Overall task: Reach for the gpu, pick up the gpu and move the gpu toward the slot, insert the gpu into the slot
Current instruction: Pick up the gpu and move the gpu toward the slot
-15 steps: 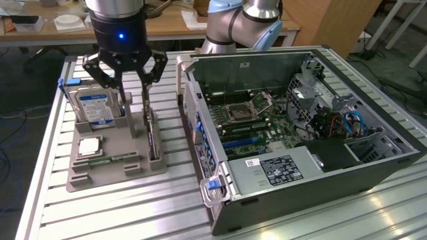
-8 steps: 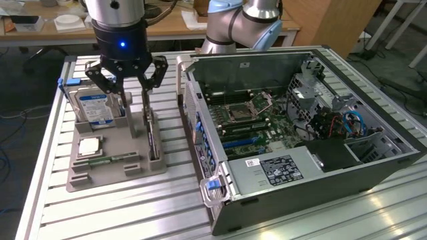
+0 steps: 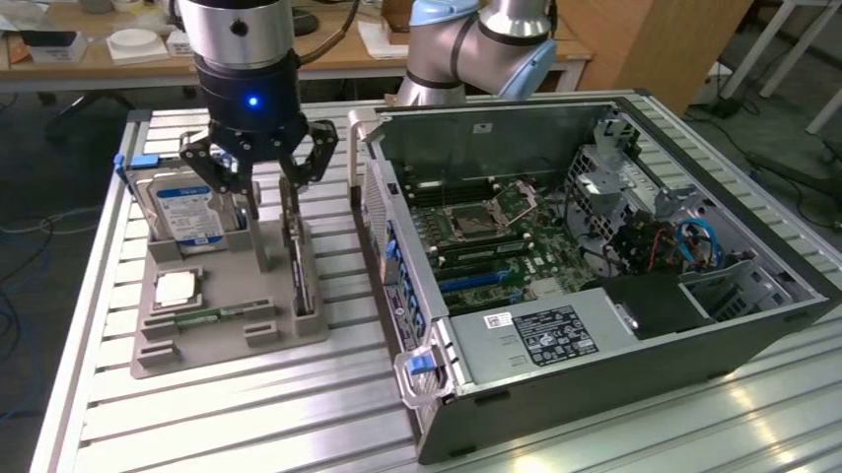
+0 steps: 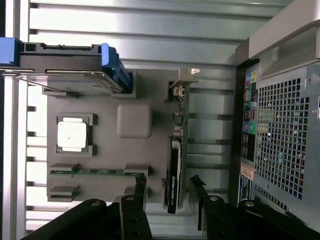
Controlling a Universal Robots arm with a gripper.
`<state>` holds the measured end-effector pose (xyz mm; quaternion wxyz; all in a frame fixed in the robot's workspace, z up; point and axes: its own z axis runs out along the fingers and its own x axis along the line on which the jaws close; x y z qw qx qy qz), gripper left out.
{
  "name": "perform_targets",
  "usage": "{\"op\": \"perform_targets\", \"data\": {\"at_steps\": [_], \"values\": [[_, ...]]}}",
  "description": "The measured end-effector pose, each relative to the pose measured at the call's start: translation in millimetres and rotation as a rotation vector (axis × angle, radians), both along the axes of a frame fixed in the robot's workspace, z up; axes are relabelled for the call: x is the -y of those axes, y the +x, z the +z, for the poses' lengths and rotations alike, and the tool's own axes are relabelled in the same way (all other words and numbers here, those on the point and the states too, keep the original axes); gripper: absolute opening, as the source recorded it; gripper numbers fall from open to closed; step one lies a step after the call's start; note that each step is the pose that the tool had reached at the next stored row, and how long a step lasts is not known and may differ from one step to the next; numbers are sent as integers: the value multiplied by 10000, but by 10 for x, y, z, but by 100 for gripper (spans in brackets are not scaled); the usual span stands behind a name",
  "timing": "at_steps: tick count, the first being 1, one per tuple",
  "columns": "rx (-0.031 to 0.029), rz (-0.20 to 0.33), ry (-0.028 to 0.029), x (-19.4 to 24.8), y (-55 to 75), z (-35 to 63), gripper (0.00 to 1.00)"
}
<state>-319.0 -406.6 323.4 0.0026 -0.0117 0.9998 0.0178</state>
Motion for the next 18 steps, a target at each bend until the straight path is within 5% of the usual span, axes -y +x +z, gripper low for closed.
{"op": "perform_targets", "data": {"at_steps": [18], "values": [[11,-129,0,0,30,-304,47]]}}
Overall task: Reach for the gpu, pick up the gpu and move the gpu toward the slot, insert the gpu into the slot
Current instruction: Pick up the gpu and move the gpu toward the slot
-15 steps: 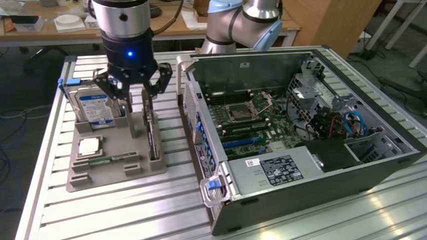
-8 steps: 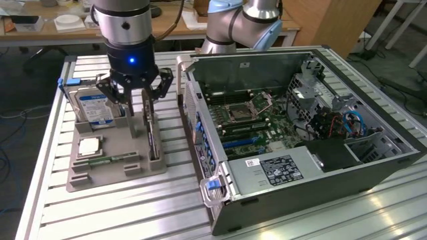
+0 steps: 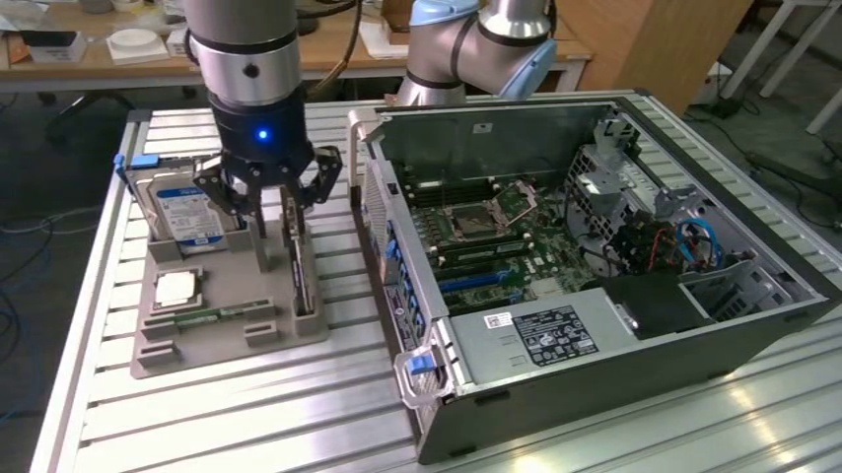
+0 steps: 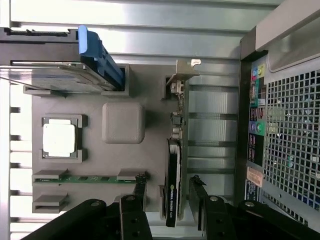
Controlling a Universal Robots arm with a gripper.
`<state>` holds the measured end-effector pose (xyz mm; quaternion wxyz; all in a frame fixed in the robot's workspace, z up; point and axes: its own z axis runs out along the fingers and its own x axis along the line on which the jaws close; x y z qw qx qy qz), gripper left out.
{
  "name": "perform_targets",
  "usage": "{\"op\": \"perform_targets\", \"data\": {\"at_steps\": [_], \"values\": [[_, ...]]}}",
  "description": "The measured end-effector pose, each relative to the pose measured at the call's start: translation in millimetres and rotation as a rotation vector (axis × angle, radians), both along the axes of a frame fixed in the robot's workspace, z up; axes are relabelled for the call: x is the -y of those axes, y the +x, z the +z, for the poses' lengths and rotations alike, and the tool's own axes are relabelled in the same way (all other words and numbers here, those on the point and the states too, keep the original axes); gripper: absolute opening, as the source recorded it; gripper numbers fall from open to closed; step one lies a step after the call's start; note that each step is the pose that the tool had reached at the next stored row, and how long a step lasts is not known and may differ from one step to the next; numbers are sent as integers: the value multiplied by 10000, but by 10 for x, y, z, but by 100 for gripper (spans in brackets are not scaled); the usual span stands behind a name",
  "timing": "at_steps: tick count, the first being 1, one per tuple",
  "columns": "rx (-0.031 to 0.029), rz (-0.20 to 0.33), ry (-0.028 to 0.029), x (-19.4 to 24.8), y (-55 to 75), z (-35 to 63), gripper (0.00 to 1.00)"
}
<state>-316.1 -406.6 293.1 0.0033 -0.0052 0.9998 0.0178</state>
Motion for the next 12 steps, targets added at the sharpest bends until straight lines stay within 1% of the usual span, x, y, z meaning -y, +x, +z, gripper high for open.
{"op": "perform_targets", "data": {"at_steps": [6,8,10,12], "values": [[41,-50,0,1,0,-109,47],[65,-77,-1,4,-1,-145,47],[95,-178,-1,6,-1,-170,47],[104,-316,-1,7,0,-192,47]]}}
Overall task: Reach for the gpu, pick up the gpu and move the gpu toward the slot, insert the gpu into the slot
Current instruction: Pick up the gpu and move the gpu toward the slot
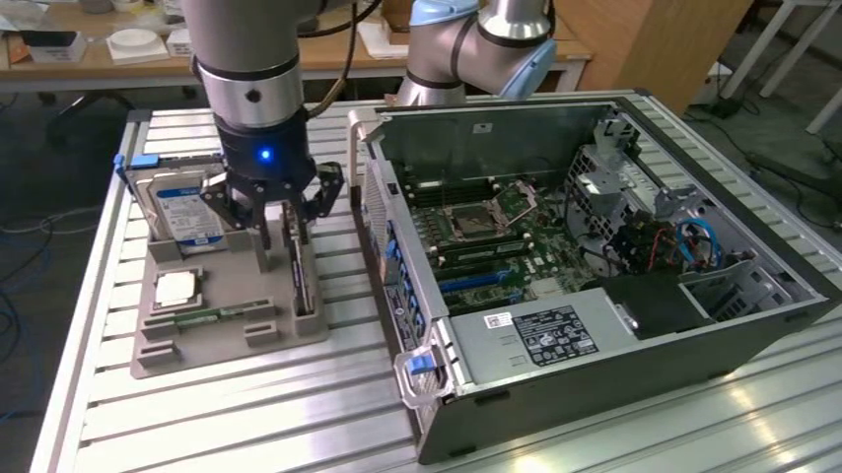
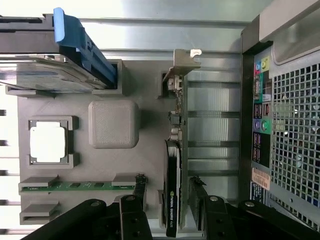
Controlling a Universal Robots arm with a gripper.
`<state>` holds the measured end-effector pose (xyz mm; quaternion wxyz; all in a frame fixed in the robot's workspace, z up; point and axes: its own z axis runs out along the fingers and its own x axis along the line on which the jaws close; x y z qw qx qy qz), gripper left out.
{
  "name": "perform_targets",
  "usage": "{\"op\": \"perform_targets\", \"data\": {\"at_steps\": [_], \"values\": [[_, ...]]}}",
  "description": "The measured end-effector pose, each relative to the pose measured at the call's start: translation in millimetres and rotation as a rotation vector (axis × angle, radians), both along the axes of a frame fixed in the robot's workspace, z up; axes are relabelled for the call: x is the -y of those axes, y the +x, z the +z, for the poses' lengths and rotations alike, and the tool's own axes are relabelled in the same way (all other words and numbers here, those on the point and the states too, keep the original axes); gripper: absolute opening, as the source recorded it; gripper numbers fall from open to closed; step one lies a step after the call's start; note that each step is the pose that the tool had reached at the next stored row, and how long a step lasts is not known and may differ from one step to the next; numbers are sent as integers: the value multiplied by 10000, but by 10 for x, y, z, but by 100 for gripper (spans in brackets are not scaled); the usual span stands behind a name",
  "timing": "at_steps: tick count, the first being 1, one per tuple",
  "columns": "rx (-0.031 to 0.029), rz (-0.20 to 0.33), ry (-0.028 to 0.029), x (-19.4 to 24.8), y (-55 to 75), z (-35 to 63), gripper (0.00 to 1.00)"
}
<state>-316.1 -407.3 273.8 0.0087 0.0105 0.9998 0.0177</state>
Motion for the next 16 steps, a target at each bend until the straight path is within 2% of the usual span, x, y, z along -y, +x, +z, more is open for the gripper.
{"op": "perform_targets", "data": {"at_steps": [9,16], "values": [[0,-514,-15,0,42,-73,47],[1,-597,-14,0,48,-197,47]]}}
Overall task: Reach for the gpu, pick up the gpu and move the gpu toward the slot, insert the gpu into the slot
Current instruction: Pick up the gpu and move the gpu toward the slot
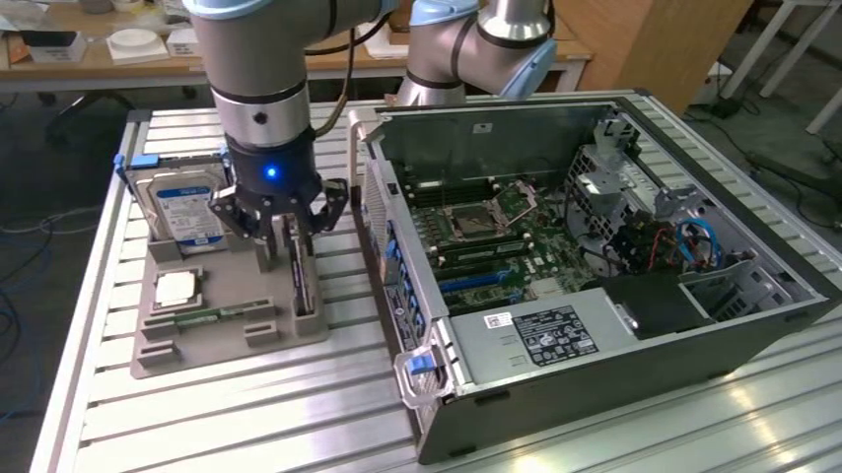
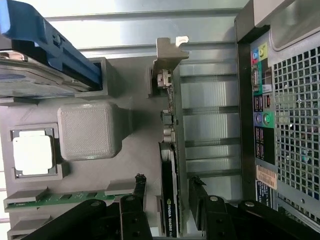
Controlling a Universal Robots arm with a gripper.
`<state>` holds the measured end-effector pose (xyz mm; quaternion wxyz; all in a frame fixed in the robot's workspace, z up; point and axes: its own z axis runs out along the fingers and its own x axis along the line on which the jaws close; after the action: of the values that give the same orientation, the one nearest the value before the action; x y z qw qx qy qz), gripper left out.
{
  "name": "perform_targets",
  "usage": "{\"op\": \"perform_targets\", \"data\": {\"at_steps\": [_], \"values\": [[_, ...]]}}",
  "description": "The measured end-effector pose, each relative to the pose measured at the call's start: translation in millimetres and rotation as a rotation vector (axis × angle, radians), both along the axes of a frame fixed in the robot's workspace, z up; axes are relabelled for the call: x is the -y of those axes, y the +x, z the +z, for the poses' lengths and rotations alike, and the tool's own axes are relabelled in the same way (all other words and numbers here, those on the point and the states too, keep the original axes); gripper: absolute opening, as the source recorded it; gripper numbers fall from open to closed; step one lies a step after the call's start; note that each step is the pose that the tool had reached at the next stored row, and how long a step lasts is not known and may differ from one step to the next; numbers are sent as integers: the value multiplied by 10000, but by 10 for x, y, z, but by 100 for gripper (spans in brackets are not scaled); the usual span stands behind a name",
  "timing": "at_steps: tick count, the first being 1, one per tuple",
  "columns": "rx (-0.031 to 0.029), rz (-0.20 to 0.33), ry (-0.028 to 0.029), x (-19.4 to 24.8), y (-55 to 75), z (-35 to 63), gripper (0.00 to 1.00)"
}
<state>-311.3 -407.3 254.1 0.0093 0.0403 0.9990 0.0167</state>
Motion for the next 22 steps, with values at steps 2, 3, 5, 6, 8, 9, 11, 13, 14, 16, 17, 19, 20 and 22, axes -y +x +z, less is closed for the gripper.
{"op": "perform_targets", "data": {"at_steps": [2,3,5,6,8,9,11,13,14,16,17,19,20,22], "values": [[0,21,-4,-1,1,-37,47],[-1,77,-3,-1,1,-55,47],[-1,332,-3,-1,1,-91,47],[-1,485,-4,-2,0,-106,47],[-1,603,-4,-1,9,-132,47],[-2,611,-4,-1,20,-141,47],[-2,616,-4,-1,51,-151,47],[0,617,-3,-1,57,-160,47],[-2,617,-4,-1,57,-162,47],[0,619,-3,-2,58,-184,47],[0,623,-3,-2,58,-197,47],[-2,629,-5,-1,57,-206,47],[-2,630,-4,-1,57,-206,47],[-3,630,-4,-1,57,-206,47]]}}
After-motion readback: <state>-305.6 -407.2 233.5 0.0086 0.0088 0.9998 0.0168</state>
